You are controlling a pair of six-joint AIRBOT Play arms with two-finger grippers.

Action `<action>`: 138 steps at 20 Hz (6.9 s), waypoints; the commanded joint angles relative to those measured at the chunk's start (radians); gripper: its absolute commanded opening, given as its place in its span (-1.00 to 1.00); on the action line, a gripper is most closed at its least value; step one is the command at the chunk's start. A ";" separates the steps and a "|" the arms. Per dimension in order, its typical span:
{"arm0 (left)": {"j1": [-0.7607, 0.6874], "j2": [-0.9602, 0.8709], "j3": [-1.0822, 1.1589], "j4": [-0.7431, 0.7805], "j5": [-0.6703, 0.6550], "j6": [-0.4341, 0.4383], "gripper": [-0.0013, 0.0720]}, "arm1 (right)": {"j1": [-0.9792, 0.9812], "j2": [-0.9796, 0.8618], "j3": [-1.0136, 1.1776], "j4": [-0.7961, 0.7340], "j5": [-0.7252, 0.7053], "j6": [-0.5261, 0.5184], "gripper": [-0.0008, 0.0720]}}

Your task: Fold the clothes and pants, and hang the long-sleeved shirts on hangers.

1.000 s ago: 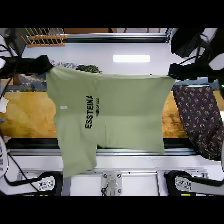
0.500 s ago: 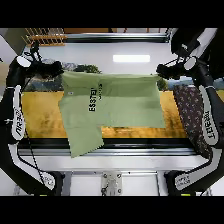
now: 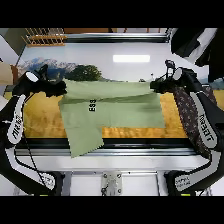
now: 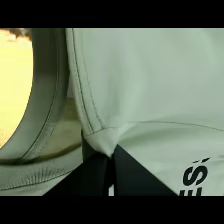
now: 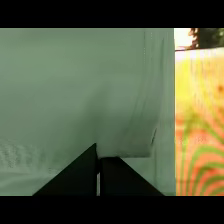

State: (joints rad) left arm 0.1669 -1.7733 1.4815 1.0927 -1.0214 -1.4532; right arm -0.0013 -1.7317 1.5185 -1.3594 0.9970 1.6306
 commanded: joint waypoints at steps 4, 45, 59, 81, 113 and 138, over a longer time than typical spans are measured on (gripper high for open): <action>0.003 0.037 -0.066 0.004 -0.037 -0.034 0.56 | 0.006 0.030 -0.036 0.037 0.108 0.000 0.51; -0.045 0.684 -1.030 -0.021 0.056 -0.053 0.52 | -0.109 0.555 -0.996 0.310 -0.387 0.119 -0.95; -0.007 0.885 -0.904 0.091 -0.256 -0.081 -0.95 | -0.219 0.671 -0.876 0.131 0.010 0.040 -0.95; -0.030 0.347 -0.264 0.086 -0.274 -0.027 -0.95 | -0.130 0.182 -0.181 0.006 0.308 0.064 -0.95; -0.469 0.302 -0.277 -0.050 0.060 -0.137 -0.94 | -0.396 -0.103 -0.279 0.643 0.231 -0.509 0.42; -0.760 -0.454 0.573 -0.126 -0.105 -0.164 -0.95 | -0.114 0.114 0.367 0.136 0.644 -0.223 -0.95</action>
State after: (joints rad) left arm -0.5629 -2.1574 1.9682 0.9745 -1.0992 -1.6135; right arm -0.1997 -1.6245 1.7832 -1.1492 1.5818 1.3556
